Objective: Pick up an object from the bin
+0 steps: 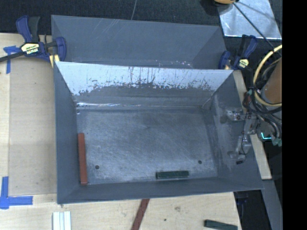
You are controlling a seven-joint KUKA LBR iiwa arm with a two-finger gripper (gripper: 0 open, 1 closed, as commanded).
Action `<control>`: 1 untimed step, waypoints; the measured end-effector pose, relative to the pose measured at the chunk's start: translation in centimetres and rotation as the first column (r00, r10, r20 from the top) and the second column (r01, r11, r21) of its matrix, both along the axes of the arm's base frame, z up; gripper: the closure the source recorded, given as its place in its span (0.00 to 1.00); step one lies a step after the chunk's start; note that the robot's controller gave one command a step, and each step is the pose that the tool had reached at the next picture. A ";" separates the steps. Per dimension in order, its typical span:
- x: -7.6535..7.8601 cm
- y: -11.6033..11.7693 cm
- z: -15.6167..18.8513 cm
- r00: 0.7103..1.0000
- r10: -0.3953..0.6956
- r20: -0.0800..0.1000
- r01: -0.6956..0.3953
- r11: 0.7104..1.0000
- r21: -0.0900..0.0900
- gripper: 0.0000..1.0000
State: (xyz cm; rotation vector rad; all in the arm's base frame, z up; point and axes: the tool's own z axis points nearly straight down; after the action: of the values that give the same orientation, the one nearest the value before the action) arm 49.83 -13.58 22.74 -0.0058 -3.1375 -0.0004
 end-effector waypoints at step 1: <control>0.2 0.1 0.4 1.000 0.003 0.008 -0.003 1.000 -0.001 0.00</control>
Offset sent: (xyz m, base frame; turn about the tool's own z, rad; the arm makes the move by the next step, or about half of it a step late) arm -0.0156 0.0439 -0.1048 -0.1983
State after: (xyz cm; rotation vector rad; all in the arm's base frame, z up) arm 50.01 -13.51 23.12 -0.0010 -3.1453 0.0019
